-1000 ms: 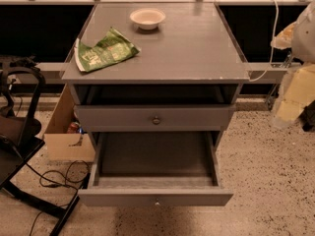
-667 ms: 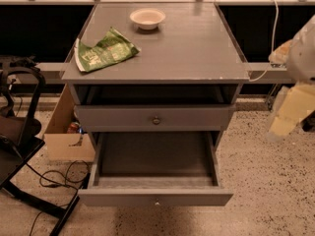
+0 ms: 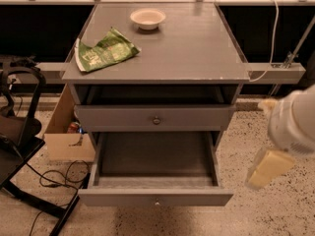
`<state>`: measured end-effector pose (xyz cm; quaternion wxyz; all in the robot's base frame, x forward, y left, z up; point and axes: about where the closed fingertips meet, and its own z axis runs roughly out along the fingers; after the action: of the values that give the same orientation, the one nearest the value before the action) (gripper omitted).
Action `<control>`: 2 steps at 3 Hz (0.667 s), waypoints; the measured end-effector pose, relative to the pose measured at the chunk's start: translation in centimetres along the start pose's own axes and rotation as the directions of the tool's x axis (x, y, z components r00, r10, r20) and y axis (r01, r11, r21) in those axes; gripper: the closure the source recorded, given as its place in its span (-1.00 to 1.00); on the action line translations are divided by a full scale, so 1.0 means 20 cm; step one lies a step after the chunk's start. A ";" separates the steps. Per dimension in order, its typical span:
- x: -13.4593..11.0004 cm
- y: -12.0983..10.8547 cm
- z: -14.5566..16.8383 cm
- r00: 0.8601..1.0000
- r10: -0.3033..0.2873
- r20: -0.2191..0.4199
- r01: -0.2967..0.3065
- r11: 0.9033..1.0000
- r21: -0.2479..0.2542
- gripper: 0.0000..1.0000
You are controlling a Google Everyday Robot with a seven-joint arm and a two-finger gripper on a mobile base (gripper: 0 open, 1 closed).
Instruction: Close middle drawer
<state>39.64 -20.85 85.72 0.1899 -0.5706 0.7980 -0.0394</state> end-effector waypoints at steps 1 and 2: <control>0.10 0.17 0.38 1.000 0.015 -0.007 -0.015 0.999 -0.042 -1.00; 0.24 0.35 0.78 0.999 0.038 -0.037 -0.043 0.991 -0.129 -1.00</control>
Offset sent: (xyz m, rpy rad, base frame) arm -0.0354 0.0024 -0.2856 0.0355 0.2578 -0.0260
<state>37.51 -20.48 68.08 0.1396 -0.5647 0.8134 0.0065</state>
